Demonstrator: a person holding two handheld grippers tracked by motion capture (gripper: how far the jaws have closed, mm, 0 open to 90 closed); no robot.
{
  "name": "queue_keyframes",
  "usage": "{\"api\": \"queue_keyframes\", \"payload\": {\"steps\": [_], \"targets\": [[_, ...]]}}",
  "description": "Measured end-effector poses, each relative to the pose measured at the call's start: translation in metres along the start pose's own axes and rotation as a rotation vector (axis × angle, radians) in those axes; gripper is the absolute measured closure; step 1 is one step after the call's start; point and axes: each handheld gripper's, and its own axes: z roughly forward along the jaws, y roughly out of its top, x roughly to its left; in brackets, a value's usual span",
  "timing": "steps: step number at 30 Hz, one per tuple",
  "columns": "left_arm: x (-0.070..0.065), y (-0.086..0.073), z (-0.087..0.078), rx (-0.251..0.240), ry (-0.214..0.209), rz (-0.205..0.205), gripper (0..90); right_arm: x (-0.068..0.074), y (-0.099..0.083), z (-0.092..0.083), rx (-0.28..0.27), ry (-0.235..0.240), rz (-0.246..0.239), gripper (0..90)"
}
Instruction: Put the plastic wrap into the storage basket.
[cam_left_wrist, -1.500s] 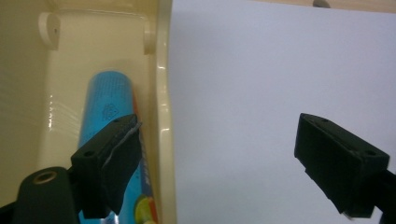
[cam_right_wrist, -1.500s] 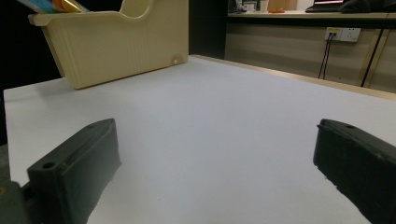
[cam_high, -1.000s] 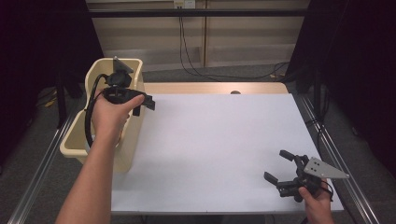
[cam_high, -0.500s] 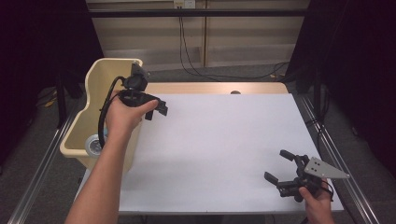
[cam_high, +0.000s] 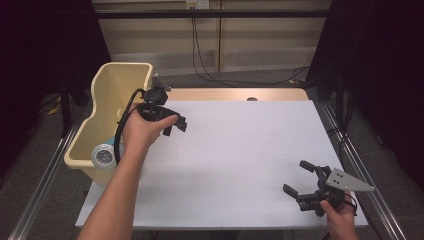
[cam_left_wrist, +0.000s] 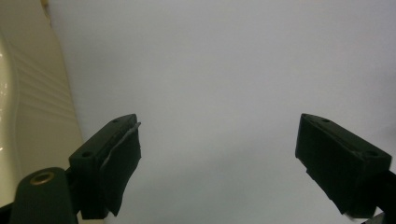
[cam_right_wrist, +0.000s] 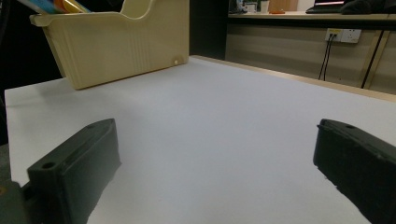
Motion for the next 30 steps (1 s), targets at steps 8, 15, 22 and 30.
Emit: {"api": "queue_keyframes", "payload": {"steps": [8, 15, 22, 30], "targets": [[-0.005, -0.004, 0.009, 0.011, -0.013, 0.016, 14.0, 0.0, 0.0, 0.001, 0.0, 0.003, -0.001, 0.3], [-0.005, -0.009, 0.019, 0.024, -0.019, 0.027, 14.0, 0.0, 0.0, 0.0, -0.001, 0.001, 0.0, 0.3], [-0.006, -0.015, 0.029, 0.026, -0.021, 0.03, 14.0, 0.001, 0.0, 0.0, 0.002, 0.003, -0.001, 0.2], [-0.007, -0.022, 0.036, 0.019, -0.033, 0.037, 14.0, 0.001, 0.0, 0.001, 0.005, 0.005, -0.002, 0.3]]}}
